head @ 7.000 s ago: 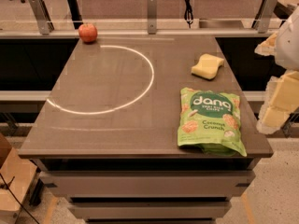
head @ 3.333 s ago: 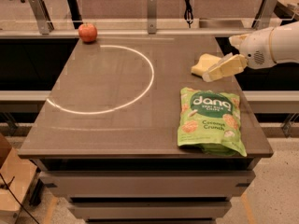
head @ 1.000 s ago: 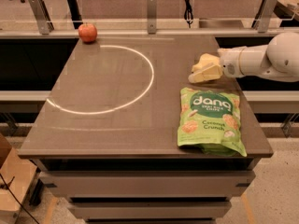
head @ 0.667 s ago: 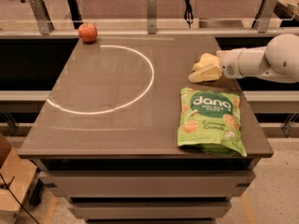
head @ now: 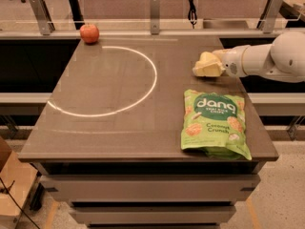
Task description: Move sponge near apple
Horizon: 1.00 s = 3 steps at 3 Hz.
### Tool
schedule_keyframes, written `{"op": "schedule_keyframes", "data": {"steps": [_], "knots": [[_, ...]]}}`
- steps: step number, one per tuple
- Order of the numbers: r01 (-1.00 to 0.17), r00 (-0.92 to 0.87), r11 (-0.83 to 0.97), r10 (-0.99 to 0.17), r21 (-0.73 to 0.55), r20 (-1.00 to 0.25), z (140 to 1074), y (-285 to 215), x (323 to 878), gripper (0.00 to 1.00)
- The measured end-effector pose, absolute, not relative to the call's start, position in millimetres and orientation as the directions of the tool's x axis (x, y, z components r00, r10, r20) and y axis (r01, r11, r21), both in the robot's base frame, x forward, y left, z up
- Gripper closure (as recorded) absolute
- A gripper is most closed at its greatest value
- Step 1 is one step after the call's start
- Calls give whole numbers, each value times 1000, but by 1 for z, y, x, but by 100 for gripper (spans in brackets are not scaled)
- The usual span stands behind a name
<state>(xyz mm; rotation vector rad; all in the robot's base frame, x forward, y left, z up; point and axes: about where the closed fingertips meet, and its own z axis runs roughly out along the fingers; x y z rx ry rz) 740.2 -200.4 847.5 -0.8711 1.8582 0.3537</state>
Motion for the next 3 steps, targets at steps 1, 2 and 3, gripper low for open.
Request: {"op": "schedule_keyframes", "data": {"steps": [1, 2, 3], "knots": [[-743, -158, 648, -416, -170, -895, 874, -175, 740, 87], [-789, -64, 576, -421, -212, -905, 909, -136, 740, 100], [-791, -58, 572, -422, -216, -905, 911, -135, 741, 100]]}}
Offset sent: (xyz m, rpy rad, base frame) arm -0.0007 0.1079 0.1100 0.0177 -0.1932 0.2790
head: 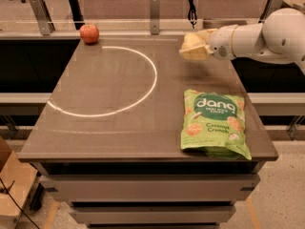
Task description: Move sponge near apple
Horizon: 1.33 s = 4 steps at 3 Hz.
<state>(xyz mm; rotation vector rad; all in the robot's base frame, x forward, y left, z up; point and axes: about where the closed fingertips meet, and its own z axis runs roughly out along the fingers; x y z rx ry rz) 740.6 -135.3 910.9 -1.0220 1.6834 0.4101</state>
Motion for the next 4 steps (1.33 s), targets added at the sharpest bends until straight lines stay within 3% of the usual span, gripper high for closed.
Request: {"op": "schedule_keyframes", "data": {"steps": [2, 4], "knots": [[-813, -57, 548, -414, -199, -909, 901, -106, 747, 100], [-848, -8, 493, -384, -198, -923, 891, -20, 767, 100]]}}
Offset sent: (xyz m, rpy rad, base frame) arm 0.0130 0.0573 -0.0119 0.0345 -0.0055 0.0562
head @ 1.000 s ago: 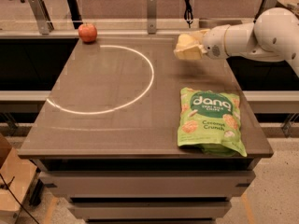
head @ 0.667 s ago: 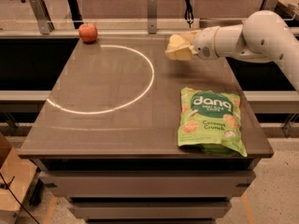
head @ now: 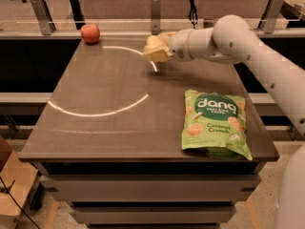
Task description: Move sponge near apple
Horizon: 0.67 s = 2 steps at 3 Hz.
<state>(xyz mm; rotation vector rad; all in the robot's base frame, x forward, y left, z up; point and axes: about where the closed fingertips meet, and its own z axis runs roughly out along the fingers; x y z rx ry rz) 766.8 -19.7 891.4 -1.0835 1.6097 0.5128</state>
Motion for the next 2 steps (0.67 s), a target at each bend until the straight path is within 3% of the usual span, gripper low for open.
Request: {"op": "schedule_keyframes", "data": {"steps": [2], "knots": [[-855, -9, 479, -396, -198, -918, 880, 47, 798, 100]]}}
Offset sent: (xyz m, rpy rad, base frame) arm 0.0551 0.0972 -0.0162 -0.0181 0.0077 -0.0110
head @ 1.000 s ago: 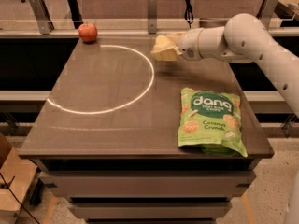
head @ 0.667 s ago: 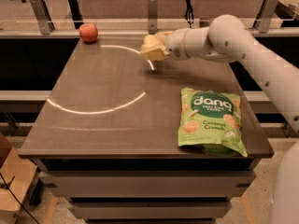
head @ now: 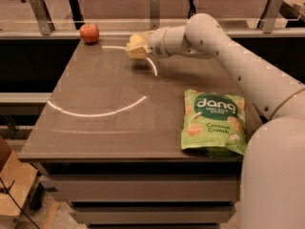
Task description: Move sponge near apple
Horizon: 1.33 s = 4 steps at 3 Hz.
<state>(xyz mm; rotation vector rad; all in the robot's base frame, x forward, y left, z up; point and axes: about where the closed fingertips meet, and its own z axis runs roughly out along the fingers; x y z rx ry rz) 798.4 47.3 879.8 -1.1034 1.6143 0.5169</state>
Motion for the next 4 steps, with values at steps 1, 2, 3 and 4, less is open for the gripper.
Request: {"op": "schedule_keyframes", "data": {"steps": [1, 2, 3, 4], "knots": [[-843, -14, 499, -392, -200, -920, 876, 68, 815, 100], [-834, -25, 518, -384, -193, -923, 871, 84, 828, 100], [-834, -32, 520, -381, -186, -924, 865, 103, 838, 100], [-838, -29, 513, -381, -186, -924, 863, 120, 843, 82]]}}
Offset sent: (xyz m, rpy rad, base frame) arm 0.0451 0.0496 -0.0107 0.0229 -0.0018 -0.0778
